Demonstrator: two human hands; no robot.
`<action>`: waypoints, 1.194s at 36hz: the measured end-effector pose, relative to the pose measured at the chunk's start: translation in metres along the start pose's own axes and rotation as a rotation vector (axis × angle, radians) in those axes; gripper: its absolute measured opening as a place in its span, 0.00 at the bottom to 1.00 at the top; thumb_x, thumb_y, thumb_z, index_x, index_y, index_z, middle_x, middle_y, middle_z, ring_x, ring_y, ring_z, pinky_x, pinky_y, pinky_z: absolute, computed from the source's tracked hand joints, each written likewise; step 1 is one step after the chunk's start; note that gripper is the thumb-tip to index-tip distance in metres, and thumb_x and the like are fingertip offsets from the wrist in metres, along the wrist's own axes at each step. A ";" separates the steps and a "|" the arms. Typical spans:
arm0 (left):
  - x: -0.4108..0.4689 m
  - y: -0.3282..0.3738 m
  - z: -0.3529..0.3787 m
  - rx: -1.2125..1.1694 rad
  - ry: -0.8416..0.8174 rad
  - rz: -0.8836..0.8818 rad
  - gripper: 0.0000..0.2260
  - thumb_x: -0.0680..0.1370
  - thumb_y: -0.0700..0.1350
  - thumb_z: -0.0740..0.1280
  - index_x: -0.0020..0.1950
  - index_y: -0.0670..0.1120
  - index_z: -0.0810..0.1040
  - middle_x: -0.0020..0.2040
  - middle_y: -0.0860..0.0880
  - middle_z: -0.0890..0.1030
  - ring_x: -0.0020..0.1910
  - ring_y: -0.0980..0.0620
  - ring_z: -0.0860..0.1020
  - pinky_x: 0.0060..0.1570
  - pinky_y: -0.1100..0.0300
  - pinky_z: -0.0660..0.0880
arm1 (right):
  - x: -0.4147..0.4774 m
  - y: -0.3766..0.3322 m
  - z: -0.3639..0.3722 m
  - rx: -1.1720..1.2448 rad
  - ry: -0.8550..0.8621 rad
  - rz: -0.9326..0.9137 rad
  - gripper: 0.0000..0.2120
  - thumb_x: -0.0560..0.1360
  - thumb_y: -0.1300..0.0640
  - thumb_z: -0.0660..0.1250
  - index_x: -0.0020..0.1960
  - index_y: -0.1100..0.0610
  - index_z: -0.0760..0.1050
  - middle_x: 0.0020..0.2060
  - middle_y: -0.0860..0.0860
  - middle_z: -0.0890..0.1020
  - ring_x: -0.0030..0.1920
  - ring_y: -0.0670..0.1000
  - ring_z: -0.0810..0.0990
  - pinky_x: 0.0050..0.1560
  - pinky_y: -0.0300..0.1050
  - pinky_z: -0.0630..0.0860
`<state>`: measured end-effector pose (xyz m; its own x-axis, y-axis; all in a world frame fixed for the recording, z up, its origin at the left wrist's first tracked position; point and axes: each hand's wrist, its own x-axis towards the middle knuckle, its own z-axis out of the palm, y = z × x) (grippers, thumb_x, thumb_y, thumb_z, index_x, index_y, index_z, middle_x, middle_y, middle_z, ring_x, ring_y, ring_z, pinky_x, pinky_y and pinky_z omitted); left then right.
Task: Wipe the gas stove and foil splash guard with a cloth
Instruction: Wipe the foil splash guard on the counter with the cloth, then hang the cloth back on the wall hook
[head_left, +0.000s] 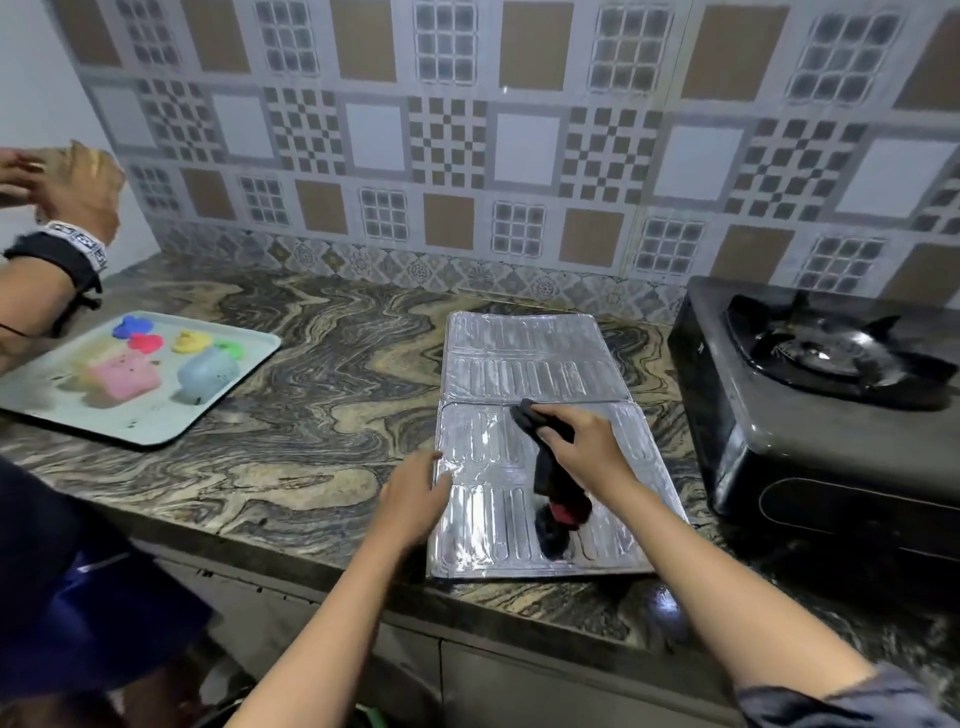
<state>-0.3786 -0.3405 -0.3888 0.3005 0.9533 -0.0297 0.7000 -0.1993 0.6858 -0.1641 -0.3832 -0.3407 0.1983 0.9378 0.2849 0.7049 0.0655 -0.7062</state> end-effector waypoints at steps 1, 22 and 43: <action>0.005 0.011 -0.003 -0.111 0.023 0.030 0.19 0.79 0.49 0.60 0.68 0.46 0.69 0.66 0.48 0.73 0.64 0.49 0.72 0.64 0.50 0.69 | 0.004 -0.007 -0.003 0.023 0.011 -0.015 0.15 0.74 0.64 0.66 0.61 0.60 0.77 0.56 0.55 0.81 0.57 0.50 0.78 0.59 0.37 0.70; 0.069 0.124 -0.067 -0.637 0.272 0.394 0.06 0.75 0.34 0.66 0.50 0.40 0.80 0.45 0.41 0.83 0.41 0.51 0.80 0.48 0.56 0.77 | 0.054 -0.066 -0.053 0.081 0.243 -0.256 0.10 0.69 0.66 0.72 0.50 0.62 0.82 0.46 0.56 0.85 0.46 0.50 0.82 0.51 0.48 0.80; 0.088 0.164 -0.053 -0.676 0.084 0.554 0.08 0.74 0.42 0.70 0.46 0.52 0.73 0.41 0.52 0.76 0.40 0.54 0.74 0.42 0.63 0.72 | 0.102 -0.099 -0.137 -0.041 0.445 -0.168 0.08 0.76 0.60 0.64 0.52 0.62 0.78 0.53 0.56 0.76 0.53 0.48 0.73 0.54 0.33 0.65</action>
<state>-0.2719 -0.2773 -0.2402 0.4160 0.7780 0.4708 -0.0744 -0.4868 0.8703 -0.1203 -0.3404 -0.1530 0.3452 0.6781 0.6489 0.7767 0.1818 -0.6031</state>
